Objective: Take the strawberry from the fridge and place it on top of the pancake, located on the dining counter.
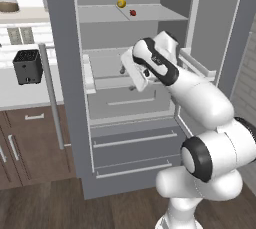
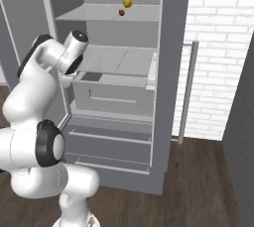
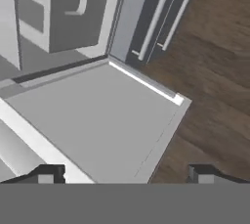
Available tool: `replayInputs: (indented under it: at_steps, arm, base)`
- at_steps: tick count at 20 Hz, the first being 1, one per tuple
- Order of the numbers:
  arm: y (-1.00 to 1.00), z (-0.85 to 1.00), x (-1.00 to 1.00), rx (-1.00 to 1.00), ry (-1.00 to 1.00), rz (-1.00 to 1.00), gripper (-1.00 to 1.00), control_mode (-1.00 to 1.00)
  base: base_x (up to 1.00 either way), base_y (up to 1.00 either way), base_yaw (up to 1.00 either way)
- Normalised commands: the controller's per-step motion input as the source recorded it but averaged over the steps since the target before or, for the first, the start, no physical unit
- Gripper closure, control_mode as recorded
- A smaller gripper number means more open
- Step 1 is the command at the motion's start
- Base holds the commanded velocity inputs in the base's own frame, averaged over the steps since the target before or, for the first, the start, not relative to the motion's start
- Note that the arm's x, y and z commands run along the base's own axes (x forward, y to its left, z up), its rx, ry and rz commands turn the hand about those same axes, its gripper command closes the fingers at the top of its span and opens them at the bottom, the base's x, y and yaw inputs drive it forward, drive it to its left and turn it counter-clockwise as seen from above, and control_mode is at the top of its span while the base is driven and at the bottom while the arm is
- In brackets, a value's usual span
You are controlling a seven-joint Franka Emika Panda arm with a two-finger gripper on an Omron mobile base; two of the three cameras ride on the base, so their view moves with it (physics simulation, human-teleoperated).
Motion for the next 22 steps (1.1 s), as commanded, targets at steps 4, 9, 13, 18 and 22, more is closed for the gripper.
replayInputs:
  at_steps: [4,9,13,18,22]
  arm:
    - [-1.00,-0.25,0.00,-0.48,-0.16,0.27,-1.00,-1.00]
    - [-1.00,-0.58,-0.04,-0.47,-0.10,0.49,-1.00,-1.00]
    - [-0.94,-0.49,-0.46,-0.33,-0.10,0.63,-1.00,-1.00]
    - [-0.15,0.11,-0.83,-0.23,-0.04,0.42,-1.00,-1.00]
    - [0.18,0.44,-0.96,-0.11,-0.04,0.09,-1.00,-1.00]
  base:
    - [0.00,0.00,0.00]
    - [0.00,0.00,0.00]
    - [0.00,0.00,0.00]
    - [0.00,0.00,0.00]
    - [0.00,0.00,0.00]
